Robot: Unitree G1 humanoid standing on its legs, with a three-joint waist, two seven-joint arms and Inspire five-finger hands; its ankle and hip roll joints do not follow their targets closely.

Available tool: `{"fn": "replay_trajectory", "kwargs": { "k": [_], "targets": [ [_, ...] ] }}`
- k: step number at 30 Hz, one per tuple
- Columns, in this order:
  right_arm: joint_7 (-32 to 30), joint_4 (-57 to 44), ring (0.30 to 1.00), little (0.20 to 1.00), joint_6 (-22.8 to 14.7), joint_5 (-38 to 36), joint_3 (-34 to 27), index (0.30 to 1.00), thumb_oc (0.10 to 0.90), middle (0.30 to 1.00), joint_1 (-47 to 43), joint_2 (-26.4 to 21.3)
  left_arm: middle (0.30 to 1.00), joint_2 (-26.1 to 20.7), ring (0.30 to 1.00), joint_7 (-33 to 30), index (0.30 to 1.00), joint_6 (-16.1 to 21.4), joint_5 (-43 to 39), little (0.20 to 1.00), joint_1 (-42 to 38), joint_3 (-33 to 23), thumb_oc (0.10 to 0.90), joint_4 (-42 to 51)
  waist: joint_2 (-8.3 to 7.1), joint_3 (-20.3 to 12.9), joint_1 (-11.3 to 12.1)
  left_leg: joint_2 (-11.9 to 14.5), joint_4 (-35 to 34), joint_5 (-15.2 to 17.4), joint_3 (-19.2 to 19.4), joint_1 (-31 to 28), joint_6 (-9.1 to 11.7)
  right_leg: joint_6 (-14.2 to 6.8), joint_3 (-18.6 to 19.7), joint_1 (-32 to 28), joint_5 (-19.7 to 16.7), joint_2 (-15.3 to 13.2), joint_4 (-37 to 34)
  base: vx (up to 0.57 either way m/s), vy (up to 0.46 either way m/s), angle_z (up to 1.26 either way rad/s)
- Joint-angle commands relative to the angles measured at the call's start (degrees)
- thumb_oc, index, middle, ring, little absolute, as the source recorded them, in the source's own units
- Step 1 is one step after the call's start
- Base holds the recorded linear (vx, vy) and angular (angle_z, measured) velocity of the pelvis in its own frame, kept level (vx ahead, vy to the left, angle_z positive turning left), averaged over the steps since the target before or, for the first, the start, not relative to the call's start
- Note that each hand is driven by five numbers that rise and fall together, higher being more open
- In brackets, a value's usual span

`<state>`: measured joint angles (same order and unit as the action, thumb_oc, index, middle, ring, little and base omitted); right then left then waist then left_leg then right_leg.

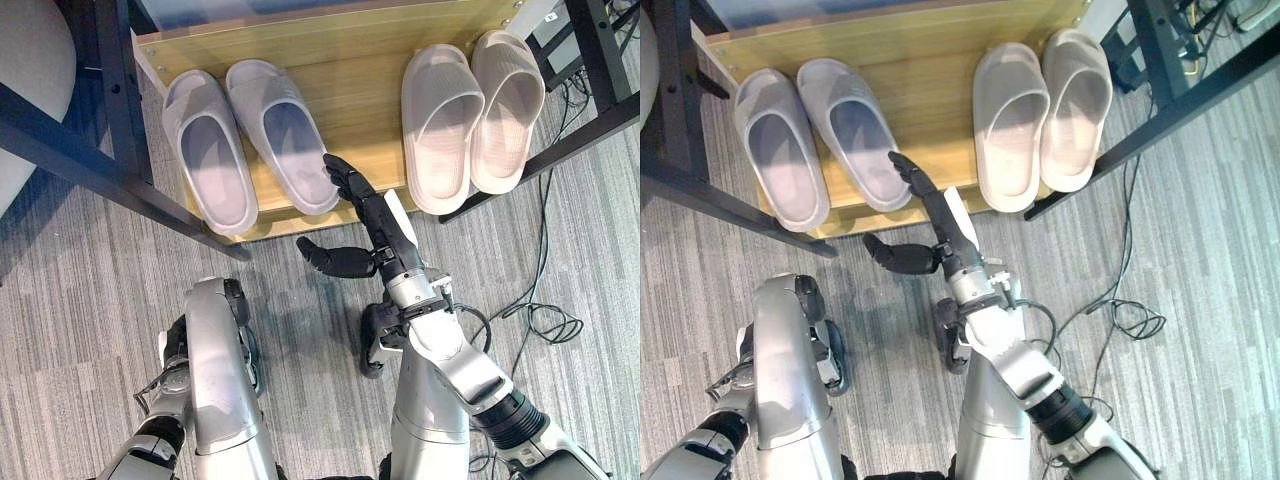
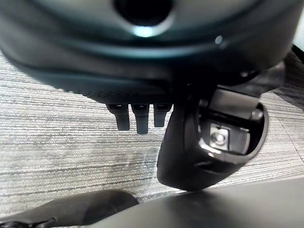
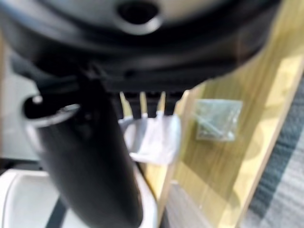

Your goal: Arrange the slippers neatly on the shoe rack.

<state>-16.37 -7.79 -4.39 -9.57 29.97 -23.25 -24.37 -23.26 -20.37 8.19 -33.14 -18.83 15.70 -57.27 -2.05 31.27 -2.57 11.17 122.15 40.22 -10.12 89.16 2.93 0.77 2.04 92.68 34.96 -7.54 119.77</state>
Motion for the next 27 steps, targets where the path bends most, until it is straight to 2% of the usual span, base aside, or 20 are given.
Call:
{"fn": "replay_trajectory", "kwargs": {
  "k": [1,16,20,21,22,26,27],
  "targets": [
    [6.0,-12.0,0.900,0.900,-4.5,-3.1,8.7,0.900,0.800,0.900,-3.5,0.9,0.900,7.8,0.900,5.1,0.900,0.5,4.0,0.900,3.3,7.5,0.800,5.3,1.45,-1.5,2.9,-4.6,-2.8,0.0,-2.7,0.8,-3.2,3.2,1.6,-2.7,7.3,-1.6,0.2,0.00,0.000,0.00],
    [6.5,-13.2,0.900,0.900,-4.8,-2.6,9.4,0.900,0.800,0.900,-4.4,0.4,0.900,7.9,0.900,5.0,0.900,0.6,3.8,0.900,3.9,7.1,0.800,5.5,1.36,-1.5,3.2,-4.7,-2.4,0.1,-3.0,0.8,-3.0,3.3,1.6,-2.7,7.2,-1.7,0.4,0.00,0.000,0.00],
    [4.9,-13.8,0.900,0.900,-5.0,1.0,7.7,0.900,0.800,0.900,-4.4,0.0,0.900,8.3,0.900,4.6,0.900,0.7,3.7,0.900,3.8,6.8,0.800,4.8,1.18,-1.5,3.1,-4.7,-2.3,0.2,-3.2,0.8,-3.0,3.2,1.6,-2.7,7.3,-1.7,0.5,0.00,0.000,0.00],
    [2.4,-13.9,0.900,0.900,-4.8,6.4,5.6,0.900,0.800,0.900,-3.7,0.0,0.900,8.8,0.900,4.8,0.900,0.8,2.7,0.900,3.7,6.4,0.800,3.9,1.10,-1.5,2.9,-4.7,-2.2,0.3,-3.1,0.8,-3.1,3.2,1.7,-2.7,7.4,-1.7,0.6,0.00,0.000,0.00],
    [-1.0,-13.4,0.900,0.900,-4.0,15.5,2.6,0.900,0.800,0.900,-2.5,-0.2,0.900,9.7,0.900,4.9,0.900,1.2,2.1,0.900,3.4,6.0,0.800,2.7,1.05,-1.5,2.5,-4.8,-2.1,0.3,-3.2,0.8,-3.2,3.1,1.7,-2.7,7.6,-1.7,0.8,0.00,0.000,0.00],
    [-4.2,-13.6,0.900,0.900,-3.3,20.7,0.2,0.900,0.800,0.900,-0.6,0.0,0.900,10.1,0.900,4.6,0.900,1.7,2.1,0.900,3.4,5.9,0.800,2.1,1.13,-1.5,2.3,-4.9,-1.9,0.4,-3.2,0.8,-3.3,3.1,1.7,-2.7,7.7,-1.8,0.9,0.00,0.000,0.00],
    [-8.0,-13.7,0.900,0.900,-2.6,25.9,-3.4,0.900,0.800,0.900,1.4,0.4,0.900,10.4,0.900,3.9,0.900,2.1,2.5,0.900,3.6,5.7,0.800,1.3,1.12,-1.5,1.9,-4.9,-1.5,0.7,-3.2,0.8,-3.5,3.1,1.9,-2.7,8.0,-1.7,1.2,0.00,0.000,0.00]
  ]
}}
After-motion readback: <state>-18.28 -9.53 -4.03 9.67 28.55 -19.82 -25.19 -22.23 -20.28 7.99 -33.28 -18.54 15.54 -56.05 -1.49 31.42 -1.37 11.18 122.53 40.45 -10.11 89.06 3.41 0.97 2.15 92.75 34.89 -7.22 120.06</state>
